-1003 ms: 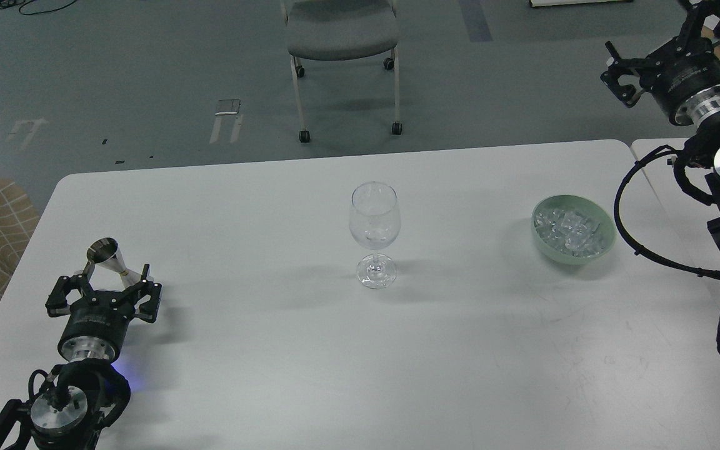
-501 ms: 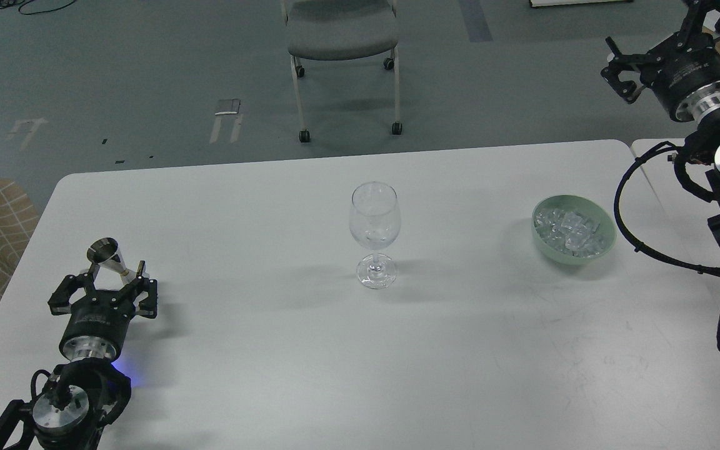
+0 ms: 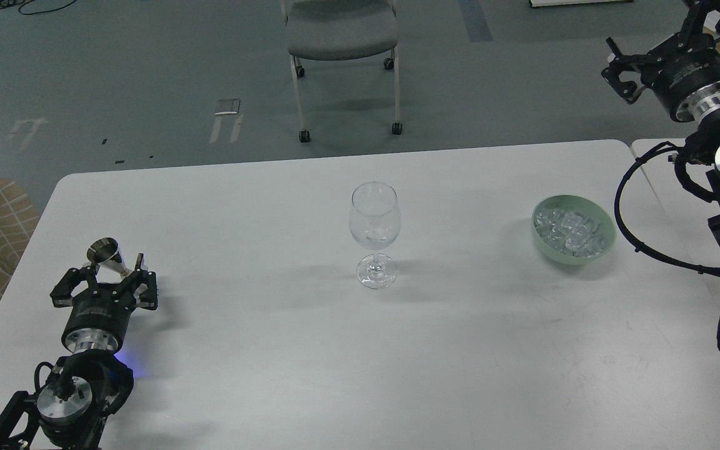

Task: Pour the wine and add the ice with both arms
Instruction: 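Close the left gripper on the jigger and lift it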

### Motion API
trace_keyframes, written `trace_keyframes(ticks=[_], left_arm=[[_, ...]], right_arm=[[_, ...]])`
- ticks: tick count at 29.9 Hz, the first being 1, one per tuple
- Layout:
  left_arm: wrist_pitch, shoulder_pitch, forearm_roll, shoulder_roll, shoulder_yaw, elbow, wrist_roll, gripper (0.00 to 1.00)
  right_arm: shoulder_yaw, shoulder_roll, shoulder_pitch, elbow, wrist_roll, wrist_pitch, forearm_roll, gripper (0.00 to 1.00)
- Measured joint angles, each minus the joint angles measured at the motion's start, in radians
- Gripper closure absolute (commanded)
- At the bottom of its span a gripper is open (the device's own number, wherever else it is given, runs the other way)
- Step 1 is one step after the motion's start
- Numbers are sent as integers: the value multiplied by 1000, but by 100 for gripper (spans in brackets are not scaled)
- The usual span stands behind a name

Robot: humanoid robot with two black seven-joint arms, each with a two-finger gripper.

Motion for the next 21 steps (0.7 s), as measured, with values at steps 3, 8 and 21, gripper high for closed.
trace_keyframes(ticks=[3,8,21], left_arm=[[-5,-7,0,-2,0,12,0,37],[-13,-18,0,-2,-1,38,-1,46],[-47,-27,0,-2,0,62,-1,60]], right_arm=[[0,0,2,-1,0,0,-1,0],[-1,0,8,-2,0,0,-1,0],[-3,-1,-1,-2,0,0,-2,0]])
